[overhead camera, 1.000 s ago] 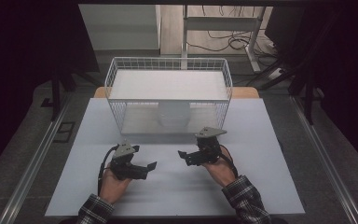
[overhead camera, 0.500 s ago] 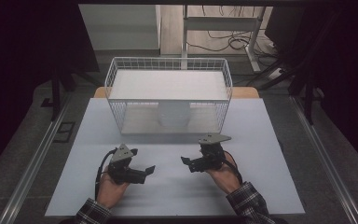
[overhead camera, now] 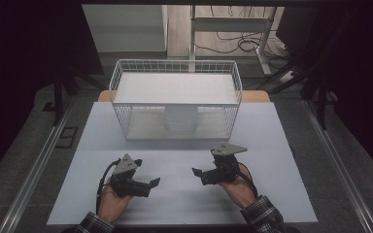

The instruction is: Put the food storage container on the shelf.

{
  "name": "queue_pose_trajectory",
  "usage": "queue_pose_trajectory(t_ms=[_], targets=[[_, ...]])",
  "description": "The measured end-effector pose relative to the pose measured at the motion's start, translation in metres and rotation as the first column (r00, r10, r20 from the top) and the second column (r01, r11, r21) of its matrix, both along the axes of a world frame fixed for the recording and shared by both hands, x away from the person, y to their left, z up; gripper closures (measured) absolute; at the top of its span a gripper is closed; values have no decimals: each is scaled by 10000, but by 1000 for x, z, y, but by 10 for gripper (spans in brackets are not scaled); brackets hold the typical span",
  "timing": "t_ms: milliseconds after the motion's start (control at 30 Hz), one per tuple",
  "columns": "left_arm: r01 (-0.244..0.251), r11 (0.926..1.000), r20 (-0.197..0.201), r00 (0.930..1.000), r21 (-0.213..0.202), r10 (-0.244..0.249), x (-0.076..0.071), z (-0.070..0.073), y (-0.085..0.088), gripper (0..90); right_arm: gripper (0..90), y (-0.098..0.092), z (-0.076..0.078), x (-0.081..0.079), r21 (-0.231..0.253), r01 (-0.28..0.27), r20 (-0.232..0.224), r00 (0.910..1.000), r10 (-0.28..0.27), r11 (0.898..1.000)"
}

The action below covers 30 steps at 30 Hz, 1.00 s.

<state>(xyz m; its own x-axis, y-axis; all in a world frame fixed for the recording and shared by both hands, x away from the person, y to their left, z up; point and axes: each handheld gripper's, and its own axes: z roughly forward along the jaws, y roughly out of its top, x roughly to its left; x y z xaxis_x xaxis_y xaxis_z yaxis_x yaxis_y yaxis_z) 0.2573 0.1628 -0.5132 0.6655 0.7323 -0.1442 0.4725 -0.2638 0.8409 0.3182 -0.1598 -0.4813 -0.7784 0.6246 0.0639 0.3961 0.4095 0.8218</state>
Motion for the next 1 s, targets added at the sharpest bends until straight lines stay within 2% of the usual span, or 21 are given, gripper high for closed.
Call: queue_pose_trajectory(t_ms=[400,1000], targets=[[36,9998,-68,10000,196,-35,-11,-3,3,32,16,-13,-2,-12,71,100,-51,9999,-99,9999],[-182,9990,127,9998,419,177,-26,-7,13,17,8,-30,-8,-30,-52,216,-134,9997,-217,9998]])
